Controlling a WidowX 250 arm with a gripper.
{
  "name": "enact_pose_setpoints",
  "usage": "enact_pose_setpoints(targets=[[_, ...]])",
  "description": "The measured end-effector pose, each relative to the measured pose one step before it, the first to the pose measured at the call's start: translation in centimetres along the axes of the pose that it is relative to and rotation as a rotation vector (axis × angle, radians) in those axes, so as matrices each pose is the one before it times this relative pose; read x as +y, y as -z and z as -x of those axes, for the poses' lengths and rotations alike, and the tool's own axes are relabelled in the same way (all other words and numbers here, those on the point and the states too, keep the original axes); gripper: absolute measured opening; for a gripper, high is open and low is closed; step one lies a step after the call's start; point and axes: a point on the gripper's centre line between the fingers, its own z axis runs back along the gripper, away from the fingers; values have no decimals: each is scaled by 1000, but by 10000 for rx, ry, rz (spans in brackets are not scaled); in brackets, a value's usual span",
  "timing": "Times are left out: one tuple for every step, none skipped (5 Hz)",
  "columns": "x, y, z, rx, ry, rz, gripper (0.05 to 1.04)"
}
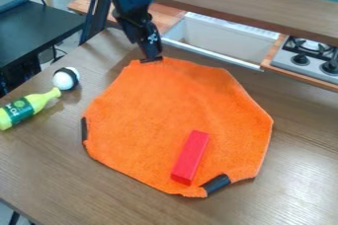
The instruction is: Fold the cloth from top left to bottom right
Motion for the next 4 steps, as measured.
enact_pose_setpoints(targets=[[2205, 845, -933, -84, 1, -350, 1001], [2203, 1246, -579, 66, 39, 46, 1001], [1493, 959, -413, -19, 282, -361, 1001], [1213, 1514, 33, 184, 201, -179, 1001]])
